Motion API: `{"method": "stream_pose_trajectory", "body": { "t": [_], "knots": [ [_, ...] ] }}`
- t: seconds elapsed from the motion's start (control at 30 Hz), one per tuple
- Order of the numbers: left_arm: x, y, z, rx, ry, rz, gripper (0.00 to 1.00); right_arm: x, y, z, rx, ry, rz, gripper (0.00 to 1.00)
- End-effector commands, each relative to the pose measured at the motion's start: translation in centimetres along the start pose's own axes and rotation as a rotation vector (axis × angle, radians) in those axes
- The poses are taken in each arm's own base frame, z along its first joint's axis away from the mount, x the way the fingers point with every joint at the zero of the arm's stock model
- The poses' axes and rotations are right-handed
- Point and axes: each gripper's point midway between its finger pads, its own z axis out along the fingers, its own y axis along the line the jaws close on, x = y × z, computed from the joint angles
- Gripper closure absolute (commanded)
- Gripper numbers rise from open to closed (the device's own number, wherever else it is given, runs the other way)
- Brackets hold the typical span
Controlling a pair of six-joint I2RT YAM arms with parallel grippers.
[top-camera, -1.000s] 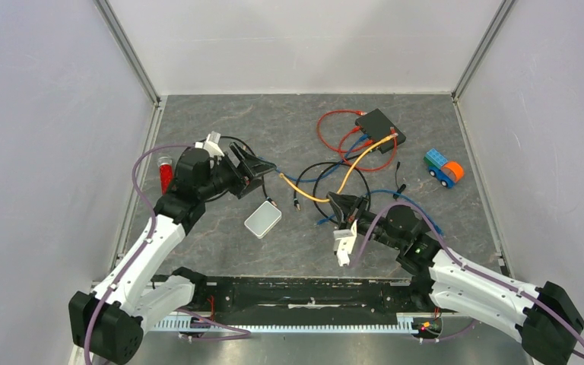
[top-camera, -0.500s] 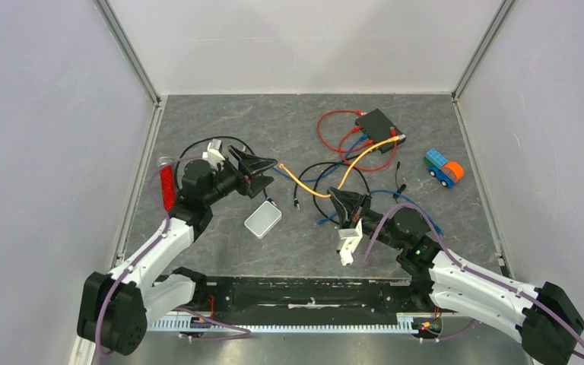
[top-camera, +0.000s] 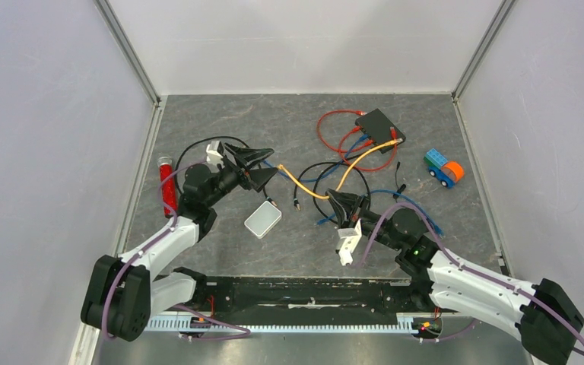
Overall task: Insert the plug into the switch port
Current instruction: Pick up the connector from the center of the board.
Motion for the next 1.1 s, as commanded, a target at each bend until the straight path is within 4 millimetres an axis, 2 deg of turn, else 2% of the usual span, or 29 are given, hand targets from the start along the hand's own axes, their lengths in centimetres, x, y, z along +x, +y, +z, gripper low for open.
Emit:
{"method": "stream_pose_trajectory", "body": {
  "t": [0.0, 0.2, 0.53, 0.83, 1.07],
  "knots": [
    [0.3, -1.2, 0.0, -0.002, 0.003, -0.059, 0.2, -0.8, -1.4, 0.3, 0.058, -0.023, -0.007, 1.0],
    [0.0, 0.1, -0.5, -0.063, -0.031, -0.113, 0.19, -0.8, -1.3, 0.7, 0.059, -0.014, -0.008, 1.0],
    [-0.1, 0.5, -0.3, -0.063, -0.029, -0.205, 0.28, -0.8, -0.5, 1.1, 0.057, -0.006, 0.01, 1.0],
    [-0.2, 2.7, -0.6, -0.12, -0.048, -0.269, 0.21, 0.2, -0.5, 1.4, 0.085, 0.061, 0.012, 1.0],
    [-0.5, 2.6, -0.6, -0.093, -0.057, -0.286, 0.32, 0.2, 0.8, 1.4, 0.061, 0.049, 0.047, 1.0]
  ]
}}
